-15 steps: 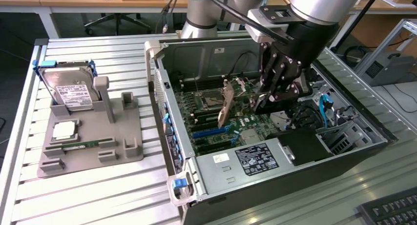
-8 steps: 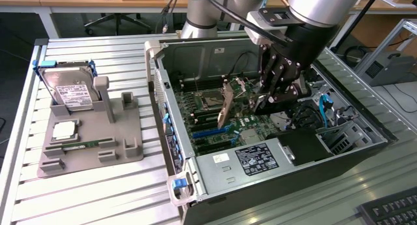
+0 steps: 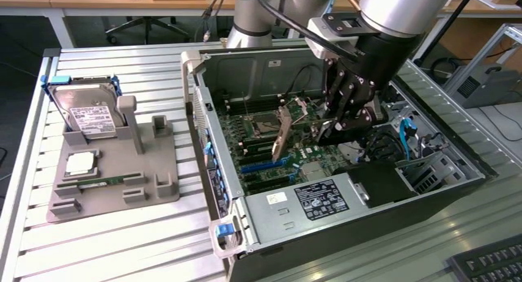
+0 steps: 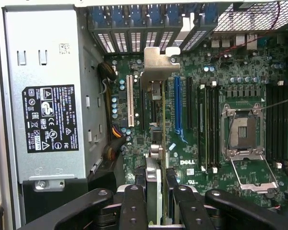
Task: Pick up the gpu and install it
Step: 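Insert the gpu into the slot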
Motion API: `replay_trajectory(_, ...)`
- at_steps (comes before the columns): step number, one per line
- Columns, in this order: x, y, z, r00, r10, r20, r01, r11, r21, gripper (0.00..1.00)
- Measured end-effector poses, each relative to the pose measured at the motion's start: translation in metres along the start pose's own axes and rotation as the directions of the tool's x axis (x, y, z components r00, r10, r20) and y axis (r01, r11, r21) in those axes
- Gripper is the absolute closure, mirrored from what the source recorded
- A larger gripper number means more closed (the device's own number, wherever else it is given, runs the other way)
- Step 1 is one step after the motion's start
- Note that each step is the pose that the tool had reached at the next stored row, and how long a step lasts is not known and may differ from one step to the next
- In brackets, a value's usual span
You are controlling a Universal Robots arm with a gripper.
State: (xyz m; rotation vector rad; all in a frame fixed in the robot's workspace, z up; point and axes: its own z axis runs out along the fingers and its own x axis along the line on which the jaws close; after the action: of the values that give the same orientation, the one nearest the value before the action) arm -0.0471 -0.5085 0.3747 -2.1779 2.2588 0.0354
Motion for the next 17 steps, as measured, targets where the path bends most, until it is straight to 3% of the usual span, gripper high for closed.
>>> replay_trajectory(17,0.0001,-0.0001,0.0046,1.0000,0.000,0.0001,0.000,1.0000,0.0000,0.73)
